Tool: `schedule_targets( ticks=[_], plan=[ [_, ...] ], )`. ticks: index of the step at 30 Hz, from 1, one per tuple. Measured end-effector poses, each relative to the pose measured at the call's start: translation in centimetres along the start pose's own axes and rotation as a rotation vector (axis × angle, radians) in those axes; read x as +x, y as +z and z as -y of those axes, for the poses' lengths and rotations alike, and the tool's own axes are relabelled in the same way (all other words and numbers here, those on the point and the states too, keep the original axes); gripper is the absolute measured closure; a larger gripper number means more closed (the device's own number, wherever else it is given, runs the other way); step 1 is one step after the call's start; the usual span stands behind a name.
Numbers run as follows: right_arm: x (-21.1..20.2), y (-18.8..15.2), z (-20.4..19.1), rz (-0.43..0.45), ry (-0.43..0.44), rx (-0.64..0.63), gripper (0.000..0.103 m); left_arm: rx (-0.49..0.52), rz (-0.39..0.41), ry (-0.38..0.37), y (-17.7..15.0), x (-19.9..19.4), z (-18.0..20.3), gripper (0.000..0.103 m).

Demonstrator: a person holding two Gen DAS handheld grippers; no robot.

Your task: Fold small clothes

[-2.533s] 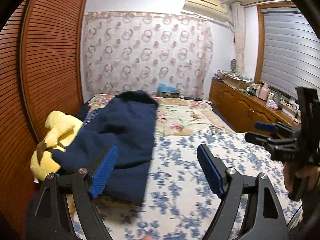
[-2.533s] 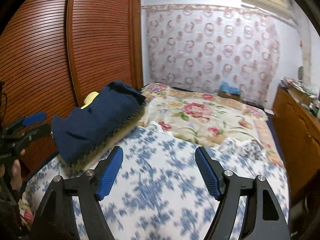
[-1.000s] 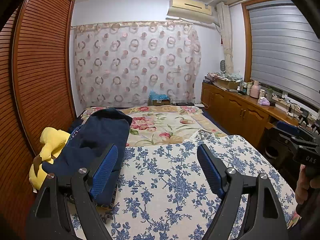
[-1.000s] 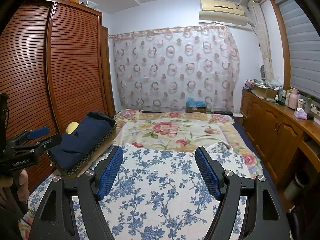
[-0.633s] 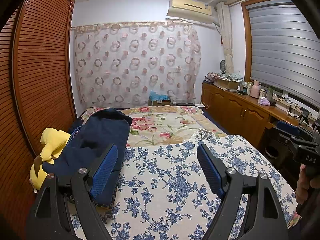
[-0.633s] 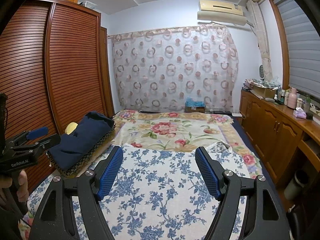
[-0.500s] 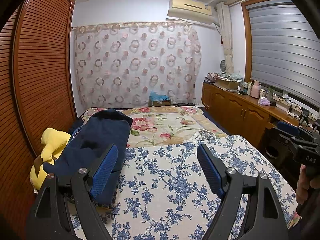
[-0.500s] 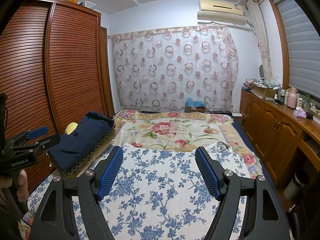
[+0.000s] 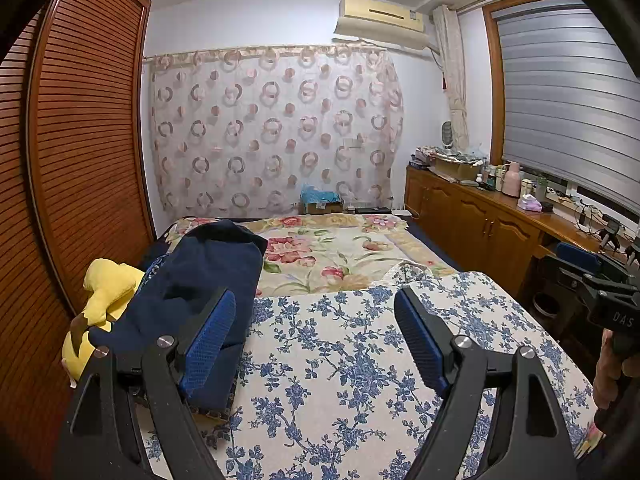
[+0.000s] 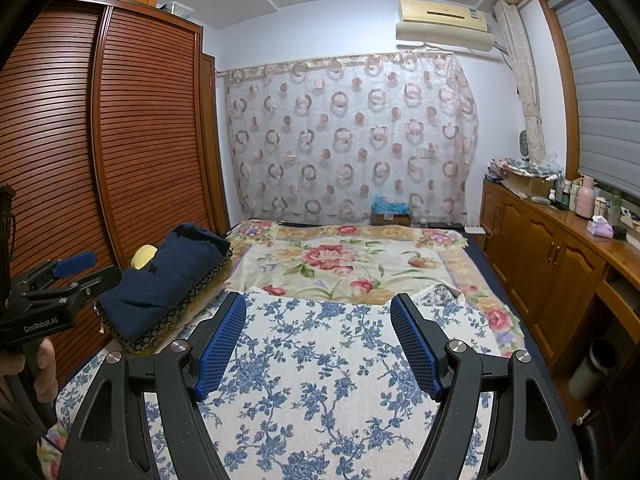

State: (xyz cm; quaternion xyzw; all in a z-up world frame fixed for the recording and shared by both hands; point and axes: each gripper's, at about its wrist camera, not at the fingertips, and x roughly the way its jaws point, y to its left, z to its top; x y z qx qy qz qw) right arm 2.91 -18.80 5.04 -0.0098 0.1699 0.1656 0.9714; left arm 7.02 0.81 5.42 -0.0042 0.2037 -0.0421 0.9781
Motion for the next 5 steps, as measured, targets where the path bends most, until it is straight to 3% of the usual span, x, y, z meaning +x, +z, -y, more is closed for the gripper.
schedule_targets(
  ticks=[5],
  plan=[
    [-0.03,0.13,0.28,0.003,-0.004,0.004,0.027,0.000,0.001,0.000,-0.04,0.04,-0.02,0.021]
  ],
)
